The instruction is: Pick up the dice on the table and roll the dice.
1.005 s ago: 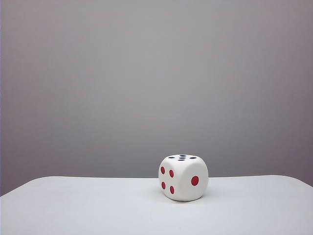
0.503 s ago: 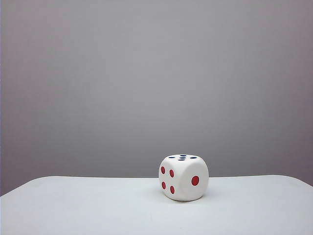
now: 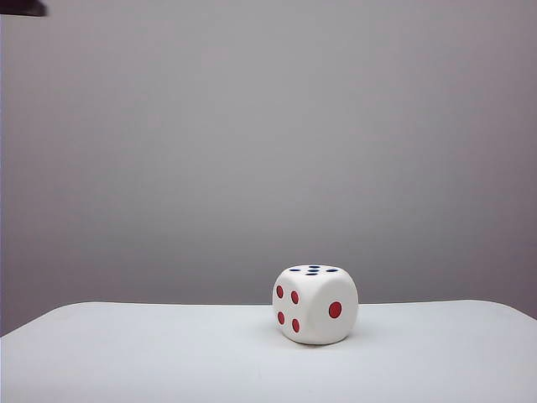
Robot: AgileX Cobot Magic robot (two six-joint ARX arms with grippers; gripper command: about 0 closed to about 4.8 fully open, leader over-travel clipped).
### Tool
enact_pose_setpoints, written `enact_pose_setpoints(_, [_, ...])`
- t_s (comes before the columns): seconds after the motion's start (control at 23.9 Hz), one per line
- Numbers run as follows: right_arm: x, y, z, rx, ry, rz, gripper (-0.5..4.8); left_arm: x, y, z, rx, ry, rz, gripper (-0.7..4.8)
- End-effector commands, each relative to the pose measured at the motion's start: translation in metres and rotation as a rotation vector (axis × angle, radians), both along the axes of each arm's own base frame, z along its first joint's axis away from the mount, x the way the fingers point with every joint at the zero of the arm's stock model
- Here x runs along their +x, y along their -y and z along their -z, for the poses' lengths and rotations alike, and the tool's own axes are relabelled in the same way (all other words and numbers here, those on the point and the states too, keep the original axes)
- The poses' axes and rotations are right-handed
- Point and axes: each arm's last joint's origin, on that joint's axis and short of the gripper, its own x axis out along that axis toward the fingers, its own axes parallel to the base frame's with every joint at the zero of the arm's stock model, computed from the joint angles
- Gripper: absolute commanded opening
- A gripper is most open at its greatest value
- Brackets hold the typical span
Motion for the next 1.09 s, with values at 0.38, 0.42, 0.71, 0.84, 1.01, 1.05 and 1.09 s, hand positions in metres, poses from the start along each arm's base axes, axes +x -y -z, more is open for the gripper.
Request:
enact_pose_setpoints(0.38, [0.114,-0.014,-0.089,-0.127,-0.040,-0.469,-0.01,0.052,0.015,0.012,0.033,-0.093,0.128,-0.04])
enact_pose_setpoints(0.42, [0.130,-0.016,-0.094,-0.158,-0.030,-0.543,-0.01,0.053,0.019,0.015,0.060,-0.089,0.149,-0.04])
enact_pose_setpoints(0.71, [0.208,-0.023,-0.056,-0.073,-0.185,-0.726,0.00,0.073,0.028,0.044,0.055,-0.177,0.326,0.07])
enact_pose_setpoints(0.84, [0.227,-0.038,-0.026,-0.045,-0.272,-0.781,0.12,0.082,0.033,0.058,0.045,-0.224,0.380,0.68])
enact_pose_setpoints(1.01, [0.244,-0.074,0.019,-0.027,-0.388,-0.874,2.25,0.092,0.051,0.082,0.042,-0.300,0.452,1.83])
enact_pose_setpoints(1.05, [0.246,-0.078,0.024,-0.025,-0.402,-0.884,2.50,0.092,0.055,0.084,0.043,-0.305,0.463,1.94])
enact_pose_setpoints(1.09, [0.247,-0.082,0.031,-0.022,-0.420,-0.896,2.88,0.093,0.058,0.086,0.045,-0.307,0.474,1.93])
